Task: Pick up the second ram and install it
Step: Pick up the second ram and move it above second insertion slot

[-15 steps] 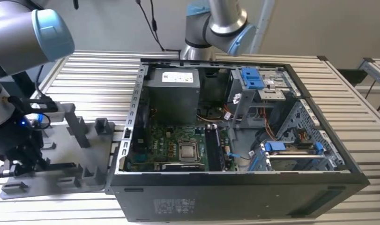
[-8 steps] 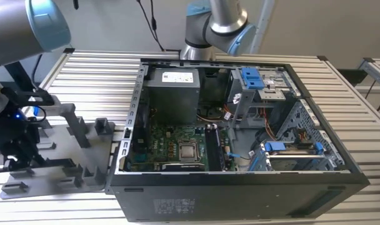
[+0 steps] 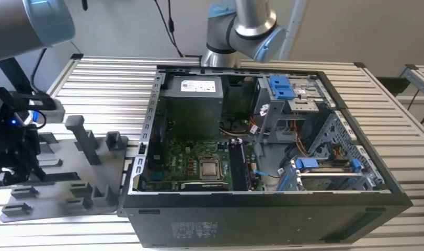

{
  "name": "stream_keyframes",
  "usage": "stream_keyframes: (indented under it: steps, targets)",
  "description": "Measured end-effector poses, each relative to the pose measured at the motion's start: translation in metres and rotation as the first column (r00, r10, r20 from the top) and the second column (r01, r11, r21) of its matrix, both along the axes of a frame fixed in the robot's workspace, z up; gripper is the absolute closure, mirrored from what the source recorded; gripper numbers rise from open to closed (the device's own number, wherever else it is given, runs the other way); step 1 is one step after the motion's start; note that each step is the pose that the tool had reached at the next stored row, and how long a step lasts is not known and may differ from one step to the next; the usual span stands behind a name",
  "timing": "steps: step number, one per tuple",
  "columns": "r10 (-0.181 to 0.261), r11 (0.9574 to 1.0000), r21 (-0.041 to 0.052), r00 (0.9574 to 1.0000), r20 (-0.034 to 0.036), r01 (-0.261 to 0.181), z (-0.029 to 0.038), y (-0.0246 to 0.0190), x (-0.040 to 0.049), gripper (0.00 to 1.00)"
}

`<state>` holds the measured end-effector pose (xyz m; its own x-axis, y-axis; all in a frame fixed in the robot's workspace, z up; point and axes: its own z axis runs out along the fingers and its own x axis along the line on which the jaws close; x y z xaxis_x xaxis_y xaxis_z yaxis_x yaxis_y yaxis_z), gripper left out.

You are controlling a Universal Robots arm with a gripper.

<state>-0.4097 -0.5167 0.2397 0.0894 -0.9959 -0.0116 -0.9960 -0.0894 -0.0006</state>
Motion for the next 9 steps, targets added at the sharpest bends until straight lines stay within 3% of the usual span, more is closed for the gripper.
stream_keyframes:
  steps: [9]
  targets:
    - [-0.010,0.9999,0.0001,0.9999,0.0001,0.010,0.0131,0.0000,0.0000,0.86]
